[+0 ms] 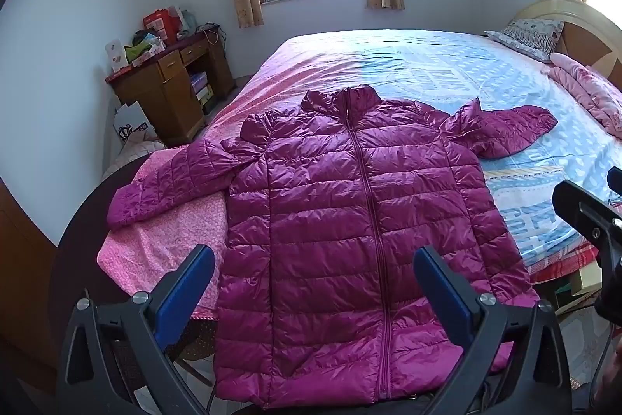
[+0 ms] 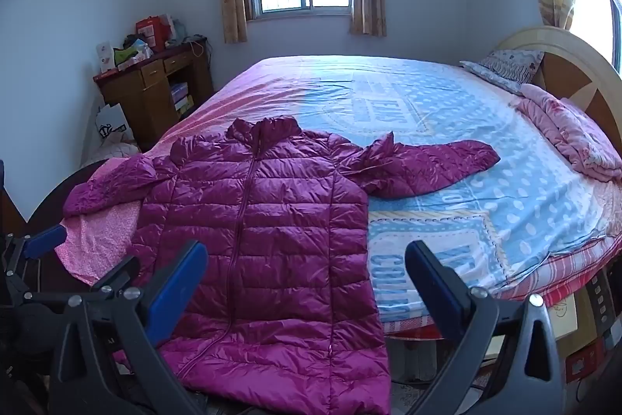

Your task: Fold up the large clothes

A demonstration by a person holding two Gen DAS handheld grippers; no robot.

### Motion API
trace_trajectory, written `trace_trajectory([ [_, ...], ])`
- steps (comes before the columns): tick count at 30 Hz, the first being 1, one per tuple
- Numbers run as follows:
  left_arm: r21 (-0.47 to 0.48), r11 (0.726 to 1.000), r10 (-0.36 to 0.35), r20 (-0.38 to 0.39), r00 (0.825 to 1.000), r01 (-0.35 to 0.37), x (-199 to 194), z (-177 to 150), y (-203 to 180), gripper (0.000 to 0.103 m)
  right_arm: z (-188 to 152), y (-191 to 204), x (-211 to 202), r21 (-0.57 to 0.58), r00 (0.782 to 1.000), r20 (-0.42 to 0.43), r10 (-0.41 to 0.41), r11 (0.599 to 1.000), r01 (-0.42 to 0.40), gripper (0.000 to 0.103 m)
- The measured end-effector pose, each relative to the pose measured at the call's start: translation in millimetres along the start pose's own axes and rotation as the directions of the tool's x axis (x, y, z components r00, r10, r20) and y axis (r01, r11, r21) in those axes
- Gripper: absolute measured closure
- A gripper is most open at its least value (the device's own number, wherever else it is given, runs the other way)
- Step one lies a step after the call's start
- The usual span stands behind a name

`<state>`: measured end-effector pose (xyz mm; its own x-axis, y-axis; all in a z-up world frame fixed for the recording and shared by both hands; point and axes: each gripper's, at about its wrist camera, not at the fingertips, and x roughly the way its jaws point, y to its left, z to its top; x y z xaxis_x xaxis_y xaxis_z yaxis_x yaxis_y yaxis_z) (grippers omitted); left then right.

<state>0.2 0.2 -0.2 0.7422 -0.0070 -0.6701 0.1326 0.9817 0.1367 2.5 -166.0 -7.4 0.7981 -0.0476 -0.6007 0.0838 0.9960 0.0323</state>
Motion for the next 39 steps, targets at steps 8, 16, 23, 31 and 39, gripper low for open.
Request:
trace_trajectory([
  [8, -0.004, 1.000, -0.007, -0.008, 1.000, 0.007, 1.0, -1.0, 2.4, 0.001, -1.8, -1.0, 1.7, 0.002, 1.000, -0.002, 0.000, 1.000, 0.000, 0.000],
  [16, -0.003, 1.000, -0.004, -0.017, 1.000, 0.004, 5.0, -3.3, 1.3, 0.001, -1.7, -2.2, 3.0, 0.011, 1.000, -0.014, 0.008, 1.000, -0.007, 0.000],
  [23, -0.005, 1.000, -0.005, -0.016, 1.000, 0.005, 5.5, -2.7, 0.5, 0.001, -2.4, -2.0, 2.5, 0.012, 1.000, -0.016, 0.010, 1.000, -0.010, 0.000],
  [31, -0.008, 1.000, -0.008, -0.018, 1.000, 0.008, 4.8, -3.3, 1.0, 0.001, 1.1, -3.3, 0.9, 0.013, 1.000, -0.017, 0.011, 1.000, -0.011, 0.000],
  [39, -0.007, 1.000, -0.008, -0.018, 1.000, 0.008, 4.9, -3.4, 1.0, 0.001, -3.9, -2.3, 3.5, 0.014, 1.000, -0.019, 0.012, 1.000, -0.012, 0.000],
])
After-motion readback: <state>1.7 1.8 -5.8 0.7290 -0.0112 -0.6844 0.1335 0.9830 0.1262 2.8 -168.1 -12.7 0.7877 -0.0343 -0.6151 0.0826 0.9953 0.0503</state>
